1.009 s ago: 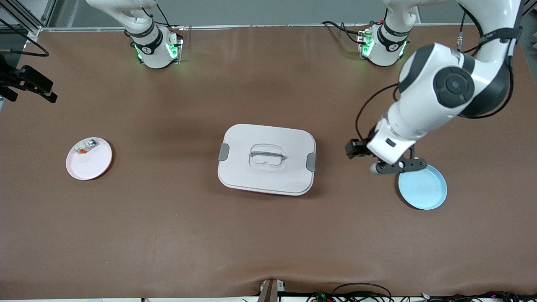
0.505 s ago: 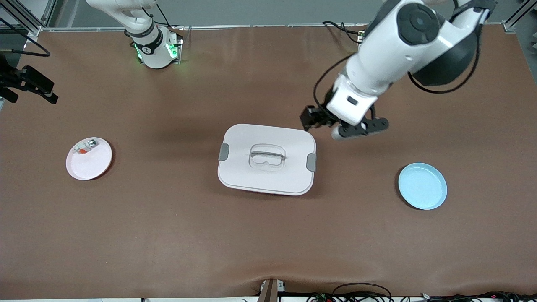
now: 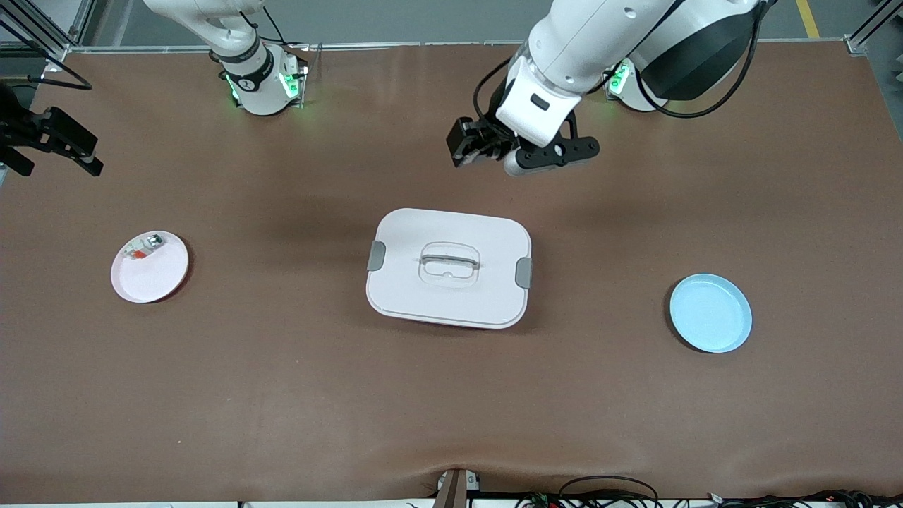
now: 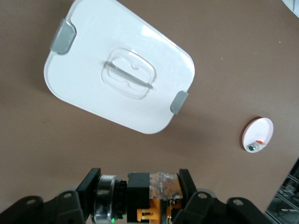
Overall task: Transfer orange switch to right arm and place
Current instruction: 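Lift the switch with the left gripper and carry it over the white box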
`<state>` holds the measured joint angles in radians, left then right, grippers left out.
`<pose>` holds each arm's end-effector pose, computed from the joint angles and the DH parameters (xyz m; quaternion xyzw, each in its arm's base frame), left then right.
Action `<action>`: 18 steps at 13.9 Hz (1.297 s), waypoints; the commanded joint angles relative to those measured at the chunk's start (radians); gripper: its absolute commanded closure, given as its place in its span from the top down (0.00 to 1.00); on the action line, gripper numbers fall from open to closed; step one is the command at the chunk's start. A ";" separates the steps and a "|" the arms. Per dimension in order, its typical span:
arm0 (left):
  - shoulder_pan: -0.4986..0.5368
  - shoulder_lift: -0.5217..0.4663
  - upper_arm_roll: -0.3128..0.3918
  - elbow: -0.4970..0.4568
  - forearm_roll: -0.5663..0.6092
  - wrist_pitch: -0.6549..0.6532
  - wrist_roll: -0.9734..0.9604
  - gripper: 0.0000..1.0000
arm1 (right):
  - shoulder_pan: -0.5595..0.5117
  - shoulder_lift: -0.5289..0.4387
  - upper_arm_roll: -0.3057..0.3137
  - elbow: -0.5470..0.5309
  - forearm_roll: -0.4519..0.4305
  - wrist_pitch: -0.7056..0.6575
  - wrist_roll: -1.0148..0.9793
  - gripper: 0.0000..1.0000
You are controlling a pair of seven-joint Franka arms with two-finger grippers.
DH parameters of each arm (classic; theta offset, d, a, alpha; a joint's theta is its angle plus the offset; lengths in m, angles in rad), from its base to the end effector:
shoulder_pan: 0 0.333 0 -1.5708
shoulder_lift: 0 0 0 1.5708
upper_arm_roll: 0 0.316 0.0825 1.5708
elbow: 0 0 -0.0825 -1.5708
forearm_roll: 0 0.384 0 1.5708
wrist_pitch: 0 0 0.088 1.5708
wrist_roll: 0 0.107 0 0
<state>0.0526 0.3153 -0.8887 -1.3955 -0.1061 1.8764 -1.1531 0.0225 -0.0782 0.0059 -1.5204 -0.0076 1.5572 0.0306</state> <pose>0.4882 -0.4253 0.6130 0.9568 0.1910 -0.0672 0.2088 0.5273 0.0143 0.6894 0.9983 -0.0014 0.0576 0.0023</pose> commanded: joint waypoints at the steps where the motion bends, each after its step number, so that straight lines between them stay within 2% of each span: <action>1: 0.001 0.014 -0.010 0.023 -0.073 0.038 -0.097 0.46 | 0.042 0.005 -0.001 0.019 -0.002 -0.011 0.000 1.00; 4: 0.000 0.027 -0.010 0.021 -0.090 0.096 -0.256 0.46 | 0.066 0.005 0.000 0.019 0.000 -0.037 -0.003 1.00; 7: -0.025 0.054 -0.009 0.021 -0.089 0.196 -0.501 0.46 | 0.089 0.005 0.000 0.019 0.008 -0.037 -0.001 1.00; 10: -0.057 0.099 -0.006 0.021 -0.087 0.268 -0.641 0.46 | 0.093 0.003 -0.004 0.009 0.191 -0.022 -0.017 1.00; 13: -0.111 0.149 0.013 0.021 -0.075 0.320 -0.758 0.46 | 0.126 0.005 -0.001 -0.046 0.317 0.093 -0.003 1.00; 14: -0.143 0.157 0.043 0.021 -0.075 0.326 -0.784 0.46 | 0.151 0.003 -0.001 -0.084 0.351 0.137 0.000 1.00; 18: -0.357 0.165 0.275 0.032 -0.078 0.401 -0.895 0.46 | 0.169 -0.008 -0.001 -0.225 0.550 0.273 0.005 1.00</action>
<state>-0.2134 0.4727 -0.7043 -1.3940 -0.1839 2.2484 -1.9925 0.1810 -0.0622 0.0146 -1.6741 0.4595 1.7821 0.0312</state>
